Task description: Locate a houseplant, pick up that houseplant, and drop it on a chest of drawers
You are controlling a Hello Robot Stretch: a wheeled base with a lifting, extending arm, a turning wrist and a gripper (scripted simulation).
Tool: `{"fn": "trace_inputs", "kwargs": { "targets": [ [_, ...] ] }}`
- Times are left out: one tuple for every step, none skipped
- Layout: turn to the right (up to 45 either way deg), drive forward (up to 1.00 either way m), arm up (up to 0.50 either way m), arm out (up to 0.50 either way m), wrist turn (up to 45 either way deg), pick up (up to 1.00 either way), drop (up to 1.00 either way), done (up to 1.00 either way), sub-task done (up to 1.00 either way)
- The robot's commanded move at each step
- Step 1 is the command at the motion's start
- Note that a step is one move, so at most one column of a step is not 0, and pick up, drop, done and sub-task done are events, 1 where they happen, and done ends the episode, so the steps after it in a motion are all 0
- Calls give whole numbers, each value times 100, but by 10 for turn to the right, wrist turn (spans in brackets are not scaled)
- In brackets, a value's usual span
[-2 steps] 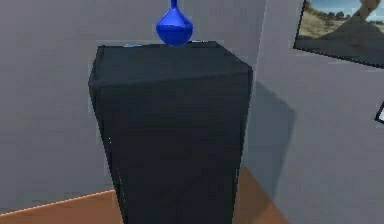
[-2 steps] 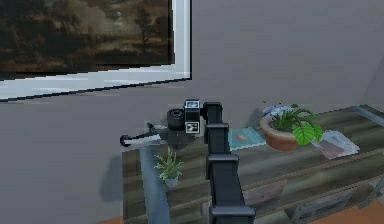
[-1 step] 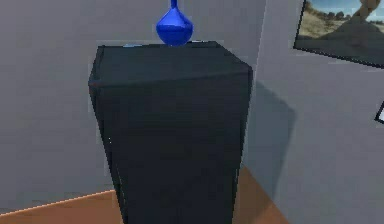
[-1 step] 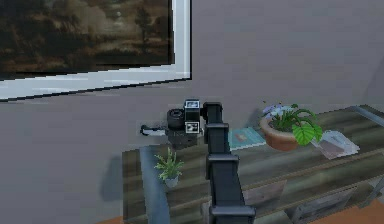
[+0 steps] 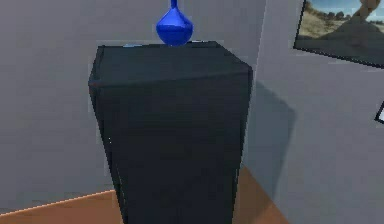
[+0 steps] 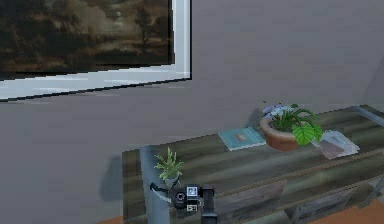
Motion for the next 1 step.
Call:
{"fn": "trace_inputs", "kwargs": {
  "targets": [
    [0,0,0,0,0,100,0,0,0]
  ]
}}
